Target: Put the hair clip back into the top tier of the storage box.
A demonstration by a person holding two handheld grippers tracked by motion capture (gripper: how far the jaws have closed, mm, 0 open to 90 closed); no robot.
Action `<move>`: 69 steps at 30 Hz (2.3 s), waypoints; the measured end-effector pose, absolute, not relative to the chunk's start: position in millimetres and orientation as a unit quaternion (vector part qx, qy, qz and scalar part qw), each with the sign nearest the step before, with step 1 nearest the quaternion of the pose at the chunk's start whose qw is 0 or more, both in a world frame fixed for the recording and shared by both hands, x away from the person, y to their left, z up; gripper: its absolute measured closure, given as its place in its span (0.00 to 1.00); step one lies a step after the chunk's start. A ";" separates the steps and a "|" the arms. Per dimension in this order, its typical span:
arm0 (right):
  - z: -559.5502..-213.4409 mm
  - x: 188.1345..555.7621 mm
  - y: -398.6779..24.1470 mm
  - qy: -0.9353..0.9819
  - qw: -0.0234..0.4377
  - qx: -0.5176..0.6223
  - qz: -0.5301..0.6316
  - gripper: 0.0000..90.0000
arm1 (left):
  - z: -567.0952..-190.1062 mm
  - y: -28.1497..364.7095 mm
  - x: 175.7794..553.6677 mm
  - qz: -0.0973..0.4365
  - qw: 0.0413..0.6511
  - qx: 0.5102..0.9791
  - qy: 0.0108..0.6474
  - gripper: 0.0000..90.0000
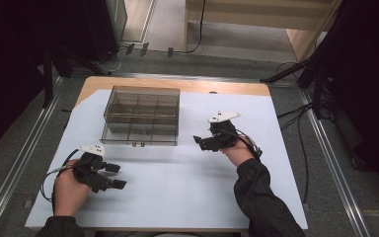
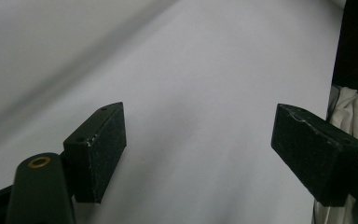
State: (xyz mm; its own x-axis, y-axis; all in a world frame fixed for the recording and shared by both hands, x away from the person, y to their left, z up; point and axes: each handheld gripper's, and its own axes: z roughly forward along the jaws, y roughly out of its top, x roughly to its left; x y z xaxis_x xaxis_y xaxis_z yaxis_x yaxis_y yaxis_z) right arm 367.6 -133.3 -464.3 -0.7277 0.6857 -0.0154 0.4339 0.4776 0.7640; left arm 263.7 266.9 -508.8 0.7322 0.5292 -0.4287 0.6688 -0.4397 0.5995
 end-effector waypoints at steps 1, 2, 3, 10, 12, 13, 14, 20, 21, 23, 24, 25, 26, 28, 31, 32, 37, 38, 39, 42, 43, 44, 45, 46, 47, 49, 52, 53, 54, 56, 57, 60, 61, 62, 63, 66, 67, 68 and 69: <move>-465.1 368.7 -135.2 0.845 0.159 0.337 0.383 0.24 | -508.6 266.9 263.3 -0.088 0.393 0.844 0.355 0.21; -465.7 370.2 -137.3 0.847 0.154 0.341 0.379 0.26 | -508.3 267.1 263.1 -0.089 0.393 0.844 0.354 0.21; -465.9 371.5 -140.0 0.849 0.143 0.341 0.378 0.28 | -508.2 267.1 263.1 -0.089 0.394 0.844 0.354 0.21; -463.6 374.9 -153.9 0.849 0.134 0.342 0.379 0.30 | -508.7 265.8 263.5 -0.089 0.391 0.846 0.352 0.21; -457.0 374.4 -159.4 0.840 0.139 0.348 0.393 0.29 | -509.0 265.5 263.5 -0.089 0.390 0.846 0.352 0.21; -455.2 374.5 -160.7 0.837 0.132 0.353 0.398 0.29 | -508.8 265.3 263.3 -0.090 0.390 0.847 0.351 0.21; -453.3 374.6 -162.1 0.831 0.120 0.360 0.406 0.29 | -508.8 265.2 263.1 -0.088 0.389 0.848 0.350 0.21; -452.7 375.0 -161.7 0.845 0.099 0.359 0.384 0.23 | -508.1 266.6 263.0 -0.087 0.391 0.846 0.350 0.21; -452.6 375.5 -161.5 0.844 0.096 0.366 0.379 0.23 | -508.1 266.6 263.0 -0.087 0.391 0.846 0.350 0.21; -452.0 376.3 -162.1 0.841 0.089 0.378 0.377 0.21 | -507.8 268.3 262.4 -0.088 0.394 0.844 0.353 0.21; -451.4 376.8 -162.4 0.838 0.085 0.387 0.375 0.20 | -508.1 268.5 262.4 -0.089 0.394 0.844 0.354 0.21; -450.8 377.6 -162.6 0.836 0.083 0.395 0.372 0.20 | -508.4 268.8 262.7 -0.091 0.394 0.843 0.353 0.21; -450.6 378.8 -162.9 0.834 0.084 0.399 0.370 0.20 | -508.7 268.7 262.7 -0.092 0.394 0.843 0.354 0.21; -451.0 380.1 -162.0 0.831 0.088 0.412 0.364 0.20 | -509.5 268.5 263.3 -0.090 0.393 0.845 0.351 0.21; -451.9 380.8 -159.2 0.832 0.095 0.414 0.358 0.19 | -510.2 267.8 263.2 -0.091 0.390 0.846 0.351 0.21; -452.2 381.1 -158.0 0.832 0.096 0.416 0.355 0.19 | -510.2 267.7 263.1 -0.091 0.390 0.847 0.351 0.21; -454.3 381.8 -155.4 0.828 0.082 0.423 0.359 0.21 | -509.8 269.2 264.6 -0.091 0.396 0.844 0.351 0.21; -454.3 381.8 -155.4 0.828 0.082 0.423 0.359 0.21 | -509.8 269.2 264.6 -0.091 0.396 0.844 0.351 0.21; -456.7 382.9 -155.5 0.834 0.079 0.421 0.347 0.21 | -509.6 269.6 266.4 -0.093 0.398 0.842 0.353 0.21; -457.9 384.2 -157.7 0.836 0.081 0.423 0.341 0.21 | -509.4 269.3 268.3 -0.095 0.400 0.842 0.351 0.21; -459.2 386.5 -161.7 0.833 0.079 0.432 0.337 0.21 | -509.0 268.9 269.5 -0.095 0.401 0.842 0.349 0.21; -459.2 386.5 -161.7 0.833 0.079 0.432 0.337 0.21 | -509.0 268.9 269.5 -0.095 0.401 0.842 0.349 0.21; -460.2 386.9 -163.1 0.833 0.079 0.432 0.338 0.21 | -508.9 269.6 270.2 -0.099 0.404 0.840 0.348 0.21; -460.2 386.9 -163.1 0.833 0.079 0.432 0.338 0.21 | -508.9 269.6 270.2 -0.099 0.404 0.840 0.348 0.21; -458.9 386.8 -165.1 0.833 0.079 0.428 0.342 0.20 | -509.1 269.6 270.6 -0.098 0.405 0.839 0.352 0.21; -455.4 385.9 -167.6 0.828 0.086 0.427 0.352 0.24 | -509.1 269.4 272.6 -0.093 0.411 0.834 0.356 0.21; -449.9 387.2 -173.7 0.812 0.091 0.441 0.371 0.33 | -509.0 273.2 274.3 -0.094 0.417 0.828 0.362 0.21; -449.0 388.1 -175.7 0.808 0.084 0.443 0.378 0.34 | -508.4 274.4 273.9 -0.094 0.421 0.824 0.366 0.21; -449.0 388.1 -175.7 0.808 0.084 0.443 0.378 0.34 | -508.4 274.4 273.9 -0.094 0.421 0.824 0.366 0.21; -449.8 389.1 -177.5 0.810 0.082 0.445 0.373 0.34 | -507.0 277.9 273.3 -0.091 0.431 0.821 0.365 0.21; -449.7 388.8 -177.5 0.810 0.082 0.447 0.372 0.34 | -507.0 277.9 273.3 -0.091 0.431 0.821 0.365 0.21; -447.6 388.1 -177.1 0.808 0.088 0.445 0.377 0.35 | -507.6 279.7 274.0 -0.098 0.433 0.817 0.368 0.21; -447.4 387.8 -177.1 0.807 0.087 0.444 0.379 0.35 | -507.9 280.4 274.9 -0.097 0.433 0.817 0.368 0.21; -447.7 387.8 -177.0 0.809 0.086 0.443 0.377 0.35 | -507.9 279.9 274.7 -0.098 0.430 0.818 0.369 0.21; -447.9 387.5 -177.2 0.810 0.088 0.443 0.374 0.35 | -508.0 279.1 274.2 -0.098 0.430 0.818 0.371 0.21; -448.3 388.3 -178.8 0.810 0.089 0.445 0.372 0.37 | -508.0 278.1 273.5 -0.094 0.425 0.823 0.366 0.21; -448.5 389.2 -179.5 0.808 0.089 0.448 0.373 0.37 | -507.9 277.8 272.8 -0.094 0.423 0.823 0.367 0.21; -448.5 389.2 -179.5 0.808 0.089 0.448 0.373 0.37 | -507.9 277.8 272.8 -0.094 0.423 0.823 0.367 0.21; -448.8 390.2 -180.3 0.809 0.090 0.448 0.370 0.38 | -507.9 277.6 272.3 -0.091 0.420 0.826 0.364 0.21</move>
State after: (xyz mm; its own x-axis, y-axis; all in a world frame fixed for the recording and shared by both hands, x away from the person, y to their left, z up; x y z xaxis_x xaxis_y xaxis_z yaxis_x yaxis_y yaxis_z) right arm 390.2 -180.3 -448.8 -0.5818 0.7918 0.1859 0.6582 0.3241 0.6795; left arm 272.3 277.6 -507.9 0.7182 0.5249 -0.4568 0.6782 -0.3812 0.6282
